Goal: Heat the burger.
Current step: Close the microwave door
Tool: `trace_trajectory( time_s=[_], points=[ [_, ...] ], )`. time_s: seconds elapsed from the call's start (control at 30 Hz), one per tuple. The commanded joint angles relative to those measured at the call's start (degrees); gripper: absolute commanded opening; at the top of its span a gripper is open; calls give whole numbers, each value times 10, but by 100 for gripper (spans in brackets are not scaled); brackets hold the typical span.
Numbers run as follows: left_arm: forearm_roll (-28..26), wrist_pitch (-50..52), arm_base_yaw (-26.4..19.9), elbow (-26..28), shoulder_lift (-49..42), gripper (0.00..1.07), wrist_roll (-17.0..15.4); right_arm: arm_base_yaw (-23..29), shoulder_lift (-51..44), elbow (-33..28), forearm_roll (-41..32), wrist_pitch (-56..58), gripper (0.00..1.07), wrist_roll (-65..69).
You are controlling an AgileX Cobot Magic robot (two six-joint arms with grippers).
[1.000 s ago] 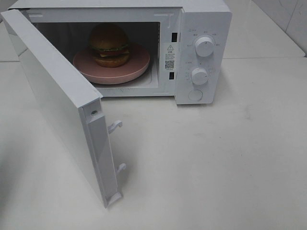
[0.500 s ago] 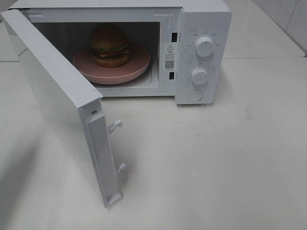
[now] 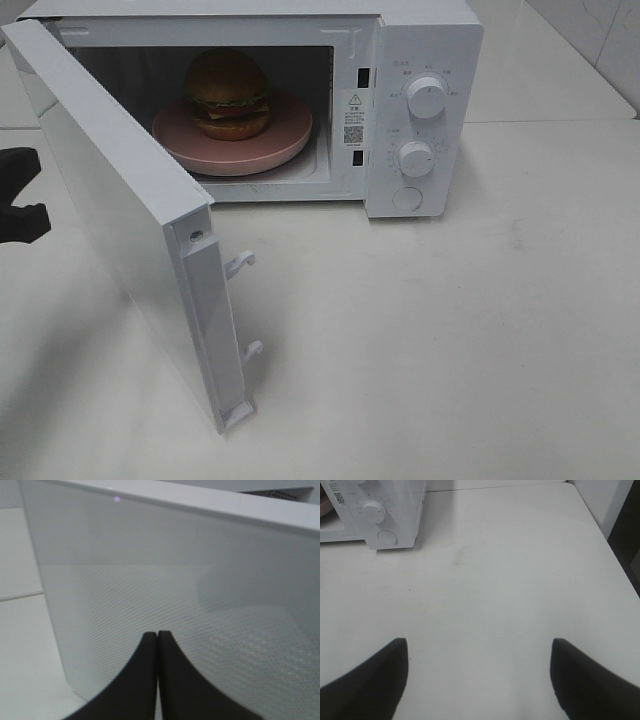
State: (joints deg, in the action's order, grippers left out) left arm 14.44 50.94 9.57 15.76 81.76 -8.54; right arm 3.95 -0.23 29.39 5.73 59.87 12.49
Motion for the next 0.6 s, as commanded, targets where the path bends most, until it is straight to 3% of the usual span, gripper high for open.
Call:
trace_trajectory(
  time_s=[0.03,0.13,0.2,0.3,0.6],
  points=[
    [30,37,3,6,17,0,-12,-5,-15,-1,1,-2,75,-5],
    [48,42,3,18,40,0,-13,-5,-15,-1,1,-2,75,-5],
    [59,45,3,35,60,0,-46,-5,-15,-1,1,-2,75,-5],
    [70,45,3,48,67,0,-59,-5,-15,-1,1,-2,75,-5],
    [81,45,9,70,89,0,-76,-5,-15,-1,1,-2,75,-5]
  ],
)
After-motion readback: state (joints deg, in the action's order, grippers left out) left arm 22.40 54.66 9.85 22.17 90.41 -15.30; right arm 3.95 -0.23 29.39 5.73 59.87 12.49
